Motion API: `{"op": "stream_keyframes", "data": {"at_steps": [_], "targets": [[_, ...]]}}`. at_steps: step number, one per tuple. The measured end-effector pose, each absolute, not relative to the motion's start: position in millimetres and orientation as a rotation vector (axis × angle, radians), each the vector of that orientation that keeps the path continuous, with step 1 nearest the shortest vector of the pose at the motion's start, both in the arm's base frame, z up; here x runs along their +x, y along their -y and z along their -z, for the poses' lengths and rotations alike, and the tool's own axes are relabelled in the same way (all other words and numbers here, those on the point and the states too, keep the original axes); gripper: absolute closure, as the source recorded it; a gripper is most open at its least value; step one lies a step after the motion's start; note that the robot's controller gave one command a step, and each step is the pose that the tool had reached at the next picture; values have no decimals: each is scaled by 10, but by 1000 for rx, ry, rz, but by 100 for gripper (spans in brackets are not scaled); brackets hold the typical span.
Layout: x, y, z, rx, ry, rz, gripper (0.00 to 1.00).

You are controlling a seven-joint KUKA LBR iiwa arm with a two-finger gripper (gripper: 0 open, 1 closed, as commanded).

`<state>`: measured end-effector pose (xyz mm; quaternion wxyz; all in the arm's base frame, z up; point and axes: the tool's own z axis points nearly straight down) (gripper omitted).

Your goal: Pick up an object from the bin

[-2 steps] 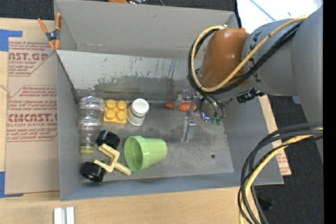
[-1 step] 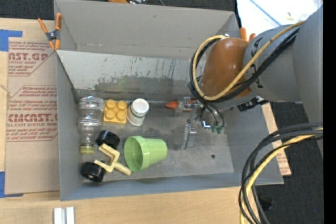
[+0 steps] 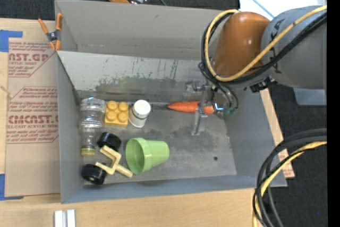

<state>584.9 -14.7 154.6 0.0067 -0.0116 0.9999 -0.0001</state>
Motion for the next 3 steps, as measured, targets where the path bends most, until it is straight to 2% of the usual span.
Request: {"op": "stream_keyframes", "data": {"at_steps": [1,2,3], "targets": [[5793,116,-738,442,-3117,-3,0],[5754,145,-988,353,-3132,0,0],[5880,43,-1890,192,-3140,-2,0]]}}
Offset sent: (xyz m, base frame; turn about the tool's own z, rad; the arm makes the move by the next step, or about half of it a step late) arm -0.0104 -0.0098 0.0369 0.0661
